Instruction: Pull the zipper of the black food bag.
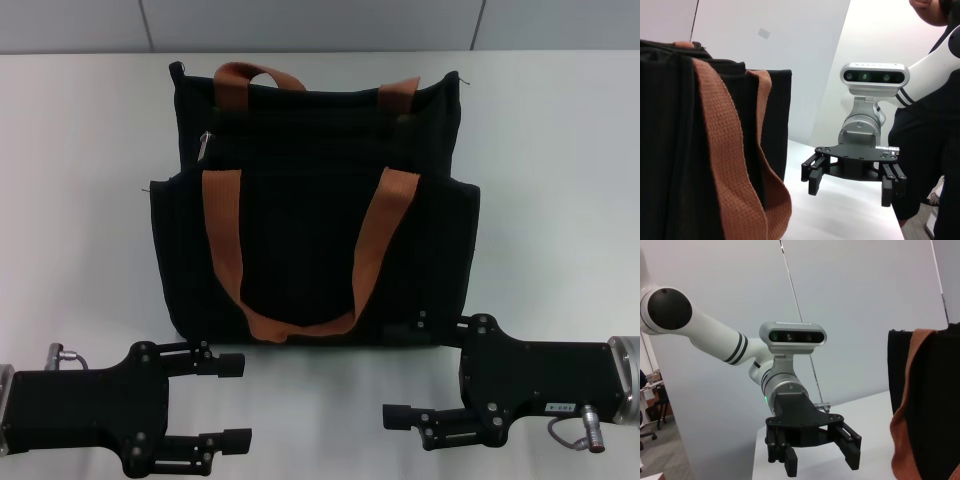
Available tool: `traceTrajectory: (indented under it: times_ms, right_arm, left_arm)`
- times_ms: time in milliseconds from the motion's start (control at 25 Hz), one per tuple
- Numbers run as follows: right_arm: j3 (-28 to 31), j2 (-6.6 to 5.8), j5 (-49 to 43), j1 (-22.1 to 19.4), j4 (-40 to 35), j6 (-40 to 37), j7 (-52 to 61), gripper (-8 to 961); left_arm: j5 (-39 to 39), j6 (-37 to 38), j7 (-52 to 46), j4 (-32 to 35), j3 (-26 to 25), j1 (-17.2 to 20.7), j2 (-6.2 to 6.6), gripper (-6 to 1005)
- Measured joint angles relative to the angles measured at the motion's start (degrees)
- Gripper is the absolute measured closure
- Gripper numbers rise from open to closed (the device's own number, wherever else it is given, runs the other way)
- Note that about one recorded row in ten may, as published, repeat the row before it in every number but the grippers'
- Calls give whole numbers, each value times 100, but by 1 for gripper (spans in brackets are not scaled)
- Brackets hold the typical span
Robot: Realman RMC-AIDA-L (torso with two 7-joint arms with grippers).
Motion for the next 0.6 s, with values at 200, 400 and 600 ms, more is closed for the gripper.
traceTrajectory:
  times_ms: [200, 400, 600]
  right_arm:
    - [0, 0, 0, 0, 0, -5, 0, 137]
    - [0, 0, 0, 7, 0, -22, 0, 137]
    - [4, 0, 0, 10, -4, -80, 0, 137]
  left_arm:
    - [0, 0, 0, 0, 0, -2, 5, 247]
    - [3, 0, 0, 0, 0, -4, 7, 247]
    - [7, 6, 0, 0, 0, 9, 9, 246]
